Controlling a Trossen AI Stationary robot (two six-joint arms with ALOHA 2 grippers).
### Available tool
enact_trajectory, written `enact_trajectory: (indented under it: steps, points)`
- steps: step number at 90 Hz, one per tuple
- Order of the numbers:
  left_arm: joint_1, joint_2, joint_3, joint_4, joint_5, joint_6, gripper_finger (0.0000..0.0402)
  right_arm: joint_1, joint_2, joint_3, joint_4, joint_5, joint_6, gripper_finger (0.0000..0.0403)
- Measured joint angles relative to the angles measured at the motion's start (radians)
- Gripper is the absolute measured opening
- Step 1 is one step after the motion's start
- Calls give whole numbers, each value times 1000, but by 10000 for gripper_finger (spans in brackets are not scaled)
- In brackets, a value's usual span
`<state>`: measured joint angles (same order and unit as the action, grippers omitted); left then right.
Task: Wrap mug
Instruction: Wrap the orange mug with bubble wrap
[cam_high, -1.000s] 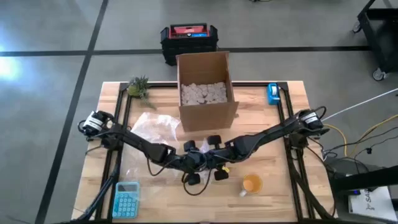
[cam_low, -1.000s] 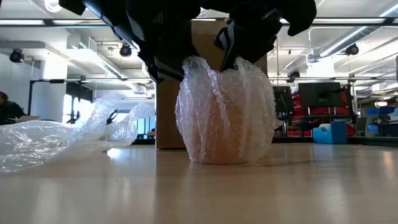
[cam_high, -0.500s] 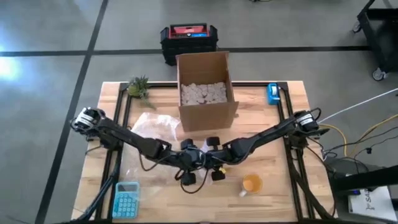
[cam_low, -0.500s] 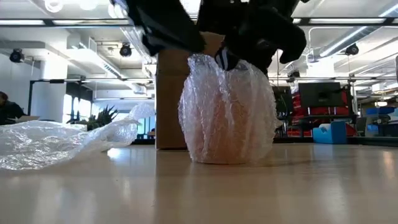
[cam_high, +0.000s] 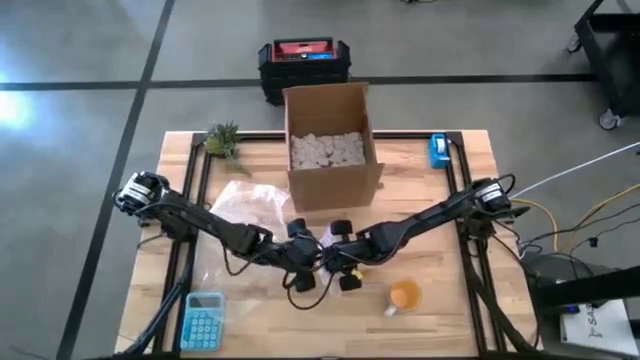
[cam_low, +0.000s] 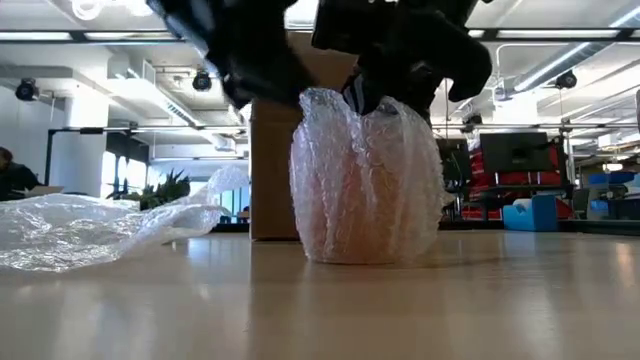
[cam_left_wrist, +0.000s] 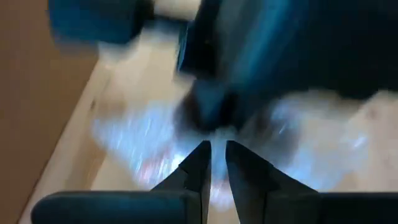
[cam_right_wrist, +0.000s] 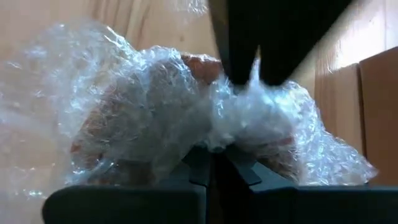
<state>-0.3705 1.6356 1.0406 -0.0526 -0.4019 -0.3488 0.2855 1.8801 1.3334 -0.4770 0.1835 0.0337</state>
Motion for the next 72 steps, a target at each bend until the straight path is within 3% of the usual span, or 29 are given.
enact_trajectory:
  steps: [22,40,50,72]
  points:
    - [20,62,-29,27,-2,-17,36,0,-1,3,1,-1,0,2]
    - [19,92,-28,54,-18,-17,36,1,-44,101,-171,-6,-1,2]
    - [19,93,-29,67,-14,-4,36,-6,-64,120,-174,29,-5,2]
    - [17,93,-33,56,-15,4,36,-10,16,101,-148,43,-7,2]
